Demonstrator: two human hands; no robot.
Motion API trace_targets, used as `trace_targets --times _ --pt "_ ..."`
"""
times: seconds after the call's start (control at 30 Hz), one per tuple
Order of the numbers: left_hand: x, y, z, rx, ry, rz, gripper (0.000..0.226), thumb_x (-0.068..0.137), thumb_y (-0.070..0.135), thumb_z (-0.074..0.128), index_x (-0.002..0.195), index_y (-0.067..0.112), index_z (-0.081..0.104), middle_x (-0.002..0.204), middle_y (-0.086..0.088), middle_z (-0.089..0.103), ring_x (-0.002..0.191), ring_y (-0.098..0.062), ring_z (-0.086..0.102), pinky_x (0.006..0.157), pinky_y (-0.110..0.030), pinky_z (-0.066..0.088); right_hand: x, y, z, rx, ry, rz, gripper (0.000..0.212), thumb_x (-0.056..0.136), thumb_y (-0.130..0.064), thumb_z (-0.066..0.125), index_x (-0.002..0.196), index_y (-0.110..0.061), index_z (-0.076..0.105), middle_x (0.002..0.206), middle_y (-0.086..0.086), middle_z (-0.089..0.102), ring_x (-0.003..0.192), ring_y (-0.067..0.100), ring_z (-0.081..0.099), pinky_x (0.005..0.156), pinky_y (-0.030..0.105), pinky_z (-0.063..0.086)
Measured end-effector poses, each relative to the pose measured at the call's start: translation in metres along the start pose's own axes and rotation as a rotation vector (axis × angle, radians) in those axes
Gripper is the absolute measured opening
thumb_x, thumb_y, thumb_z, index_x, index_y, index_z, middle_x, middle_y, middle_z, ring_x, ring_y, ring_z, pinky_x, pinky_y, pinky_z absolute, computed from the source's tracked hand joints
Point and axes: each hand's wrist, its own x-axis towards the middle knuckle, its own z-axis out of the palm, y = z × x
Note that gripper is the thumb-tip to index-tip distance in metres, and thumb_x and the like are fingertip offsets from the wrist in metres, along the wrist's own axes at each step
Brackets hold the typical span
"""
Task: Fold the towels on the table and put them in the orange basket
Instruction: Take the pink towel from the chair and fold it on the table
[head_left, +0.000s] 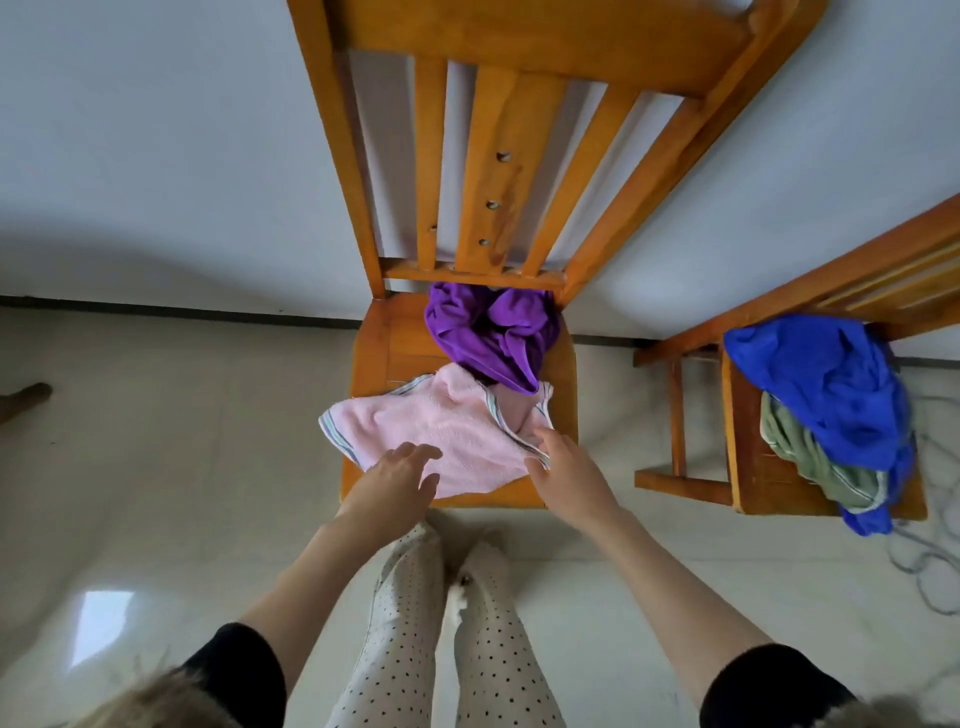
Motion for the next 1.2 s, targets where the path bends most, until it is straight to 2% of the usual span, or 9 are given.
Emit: trace_targets --times 0.2,0.3,0.47,0.57,0.7,0.8,0.9,1.1,1.2 --pt "0.068 0.011 0.037 0.091 0.002 0.051 0.036 0.097 0.018 0.043 0.133 0.020 0.049 0.146 -0.001 0.037 0.132 -0.021 0.035 0.105 -0.036 0.036 0.063 0.047 0.032 -0.053 -0.053 0.012 0.028 0.097 -0.020 0.044 0.123 -0.015 0.053 0.119 0.002 0.059 0.109 0.019 0.056 0.087 0.020 0.042" --pt "0.095 0.012 0.055 0.156 0.045 0.084 0.036 0.096 0.014 0.044 0.131 0.021 0.051 0.149 -0.002 0.033 0.137 -0.021 0.027 0.105 -0.037 0.037 0.086 0.065 0.050 -0.127 -0.078 -0.008 0.032 0.097 -0.024 0.044 0.126 -0.014 0.052 0.120 0.005 0.060 0.111 0.021 0.056 0.093 0.031 0.048" --pt "0.135 0.017 0.082 0.244 -0.004 0.146 0.046 0.094 0.005 0.042 0.138 0.020 0.042 0.151 0.000 0.027 0.138 -0.019 0.022 0.107 -0.033 0.034 0.108 0.082 0.073 -0.120 -0.040 -0.107 0.017 0.093 -0.024 0.054 0.101 -0.016 0.067 0.097 0.000 0.064 0.086 0.015 0.062 0.071 0.018 0.048" --pt "0.155 0.024 0.093 0.332 -0.003 0.169 0.050 0.091 0.001 0.041 0.139 0.017 0.038 0.152 -0.001 0.024 0.139 -0.020 0.020 0.107 -0.030 0.032 0.116 0.089 0.077 -0.111 -0.078 -0.104 0.017 0.091 -0.023 0.058 0.086 -0.011 0.069 0.084 0.001 0.064 0.075 0.015 0.061 0.072 0.031 0.054" --pt "0.162 0.027 0.093 0.462 0.005 0.199 0.043 0.090 0.007 0.046 0.132 0.017 0.046 0.148 0.000 0.029 0.136 -0.027 0.020 0.104 -0.033 0.027 0.109 0.086 0.068 0.003 -0.035 -0.110 0.017 0.090 -0.026 0.058 0.088 -0.012 0.068 0.087 -0.003 0.064 0.077 0.014 0.063 0.072 0.025 0.055" --pt "0.150 0.031 0.074 0.403 0.067 0.303 0.024 0.086 0.020 0.063 0.107 0.012 0.064 0.129 -0.005 0.054 0.126 -0.031 0.039 0.096 -0.042 0.036 0.094 0.077 0.052 0.111 -0.026 -0.156 0.016 0.090 -0.025 0.059 0.087 -0.013 0.068 0.087 0.001 0.067 0.078 0.014 0.062 0.076 0.032 0.055" --pt "0.127 0.032 0.050 0.281 0.162 0.357 0.016 0.071 0.014 0.078 0.080 0.008 0.066 0.095 -0.007 0.068 0.110 -0.034 0.057 0.084 -0.044 0.045 0.078 0.061 0.032 0.192 -0.066 -0.176 0.016 0.090 -0.024 0.057 0.084 -0.011 0.066 0.084 0.005 0.064 0.079 0.018 0.058 0.075 0.038 0.052" --pt "0.057 0.040 0.002 0.072 0.210 0.282 0.011 0.072 0.005 0.072 0.074 0.004 0.061 0.074 -0.010 0.064 0.076 -0.028 0.059 0.073 -0.030 0.042 0.042 0.014 -0.008 0.189 -0.193 -0.245 0.022 0.091 -0.027 0.054 0.083 -0.007 0.061 0.077 0.006 0.062 0.071 0.020 0.055 0.061 0.036 0.045" --pt "0.025 0.046 -0.026 -0.076 0.286 0.206 0.006 0.073 0.004 0.067 0.075 0.007 0.062 0.072 0.002 0.062 0.072 -0.018 0.054 0.067 -0.023 0.041 0.024 -0.009 -0.032 0.186 -0.183 -0.330 0.020 0.090 -0.024 0.056 0.081 -0.007 0.061 0.074 0.004 0.060 0.068 0.020 0.051 0.059 0.032 0.036"
